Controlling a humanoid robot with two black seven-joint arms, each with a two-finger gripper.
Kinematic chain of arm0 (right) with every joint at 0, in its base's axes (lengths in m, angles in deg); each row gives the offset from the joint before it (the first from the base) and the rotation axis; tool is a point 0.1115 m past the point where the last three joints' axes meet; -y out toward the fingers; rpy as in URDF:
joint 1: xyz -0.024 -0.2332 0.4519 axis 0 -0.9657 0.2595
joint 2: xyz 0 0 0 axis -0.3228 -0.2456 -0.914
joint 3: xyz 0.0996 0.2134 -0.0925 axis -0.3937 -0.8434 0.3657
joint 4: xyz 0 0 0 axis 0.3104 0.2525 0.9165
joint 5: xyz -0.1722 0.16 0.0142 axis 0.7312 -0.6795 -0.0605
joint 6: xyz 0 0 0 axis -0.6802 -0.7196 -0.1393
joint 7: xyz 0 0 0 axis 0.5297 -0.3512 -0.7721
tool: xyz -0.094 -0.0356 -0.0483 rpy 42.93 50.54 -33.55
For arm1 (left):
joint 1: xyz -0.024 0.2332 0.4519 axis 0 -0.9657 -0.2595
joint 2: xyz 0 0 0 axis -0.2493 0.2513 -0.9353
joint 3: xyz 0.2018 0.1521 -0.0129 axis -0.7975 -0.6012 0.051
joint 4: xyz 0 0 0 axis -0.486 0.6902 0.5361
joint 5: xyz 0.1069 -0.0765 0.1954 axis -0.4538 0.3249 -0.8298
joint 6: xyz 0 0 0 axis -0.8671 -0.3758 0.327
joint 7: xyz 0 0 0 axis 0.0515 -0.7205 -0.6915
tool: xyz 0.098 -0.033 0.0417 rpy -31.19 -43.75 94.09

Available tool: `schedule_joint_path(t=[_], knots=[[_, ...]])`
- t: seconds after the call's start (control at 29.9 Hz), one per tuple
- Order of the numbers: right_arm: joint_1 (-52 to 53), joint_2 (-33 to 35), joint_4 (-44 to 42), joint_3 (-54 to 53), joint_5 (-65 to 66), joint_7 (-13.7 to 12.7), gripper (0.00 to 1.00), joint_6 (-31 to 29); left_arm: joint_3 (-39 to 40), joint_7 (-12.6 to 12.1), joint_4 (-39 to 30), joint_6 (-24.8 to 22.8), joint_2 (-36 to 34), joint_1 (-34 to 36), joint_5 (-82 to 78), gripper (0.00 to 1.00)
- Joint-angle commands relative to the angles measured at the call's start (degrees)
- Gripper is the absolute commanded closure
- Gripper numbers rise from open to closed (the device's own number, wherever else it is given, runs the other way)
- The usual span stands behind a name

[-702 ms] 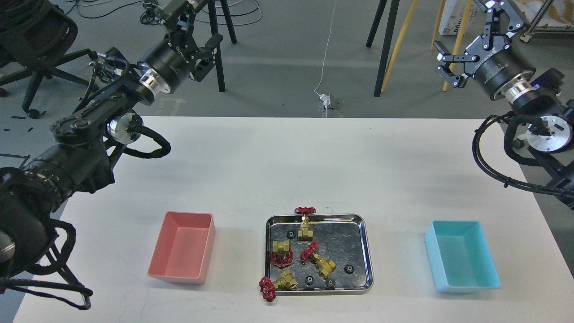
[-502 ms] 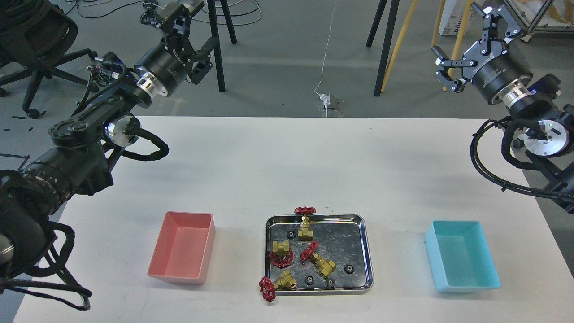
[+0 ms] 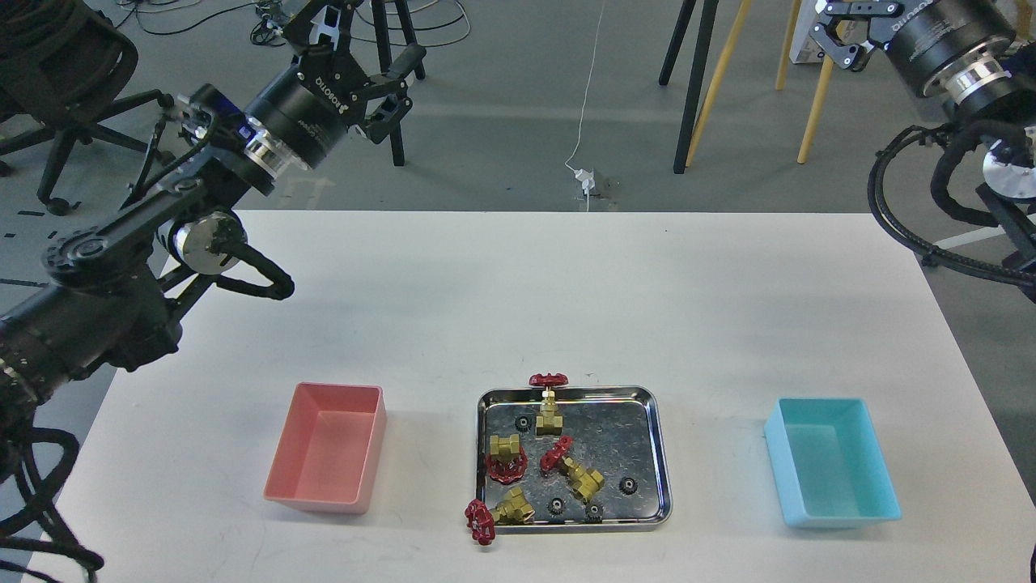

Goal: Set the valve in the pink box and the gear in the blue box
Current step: 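Move the left gripper forward and down toward the metal tray, then lower the left gripper onto a red-handled valve and close it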

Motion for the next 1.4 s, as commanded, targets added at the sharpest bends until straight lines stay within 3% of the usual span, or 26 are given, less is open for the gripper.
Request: schedule_joint_path(t=[0.0, 0.07, 0.2, 0.3, 0.4, 0.5, 0.77, 0.87, 1.37], knots=[[0.5, -0.2, 0.3, -0.3, -0.6, -1.3, 0.00, 0.3, -4.7, 0.0, -16.9, 0.0, -9.3, 1.7, -11.4, 0.15], [0.2, 0.0, 0.3, -0.3, -2.0, -1.3, 0.00, 0.3, -15.6, 0.0, -22.9, 0.8, -14.5, 7.2, -13.4, 0.15], [-0.6, 0.3, 0.1, -0.3, -4.4, -1.6, 0.00, 0.3, -38.8, 0.0, -30.9, 13.2, -19.0, 21.8, -19.3, 0.16], [-2.0, 0.4, 0.1, -0.3, -4.4, -1.6, 0.00, 0.2, -56.3, 0.0, -34.6, 21.8, -18.5, 33.7, -26.3, 0.17], [-2.9, 0.5, -0.2, -0.2, -4.4, -1.6, 0.00, 0.2, -73.3, 0.0, -36.8, 26.0, -8.9, 47.1, -29.9, 0.17], [-3.2, 0.5, -1.6, -0.2, -4.4, -1.6, 0.00, -0.2, -83.5, 0.0, -37.2, 27.6, 3.0, 55.4, -31.2, 0.17], [-4.5, 1.5, -3.5, -0.2, -4.4, -1.5, 0.00, -1.2, -97.9, 0.0, -32.2, 28.4, 26.1, 55.6, -31.2, 0.16], [-4.7, 1.4, -5.3, -0.2, -4.4, -1.5, 0.00, -1.4, -100.0, 0.0, -30.3, 30.4, 26.3, 52.5, -31.1, 0.16], [-6.2, 1.5, -5.8, -0.2, -4.4, -1.4, 0.00, -1.4, -99.7, 0.0, -22.0, 30.8, 26.3, 45.3, -30.4, 0.16]])
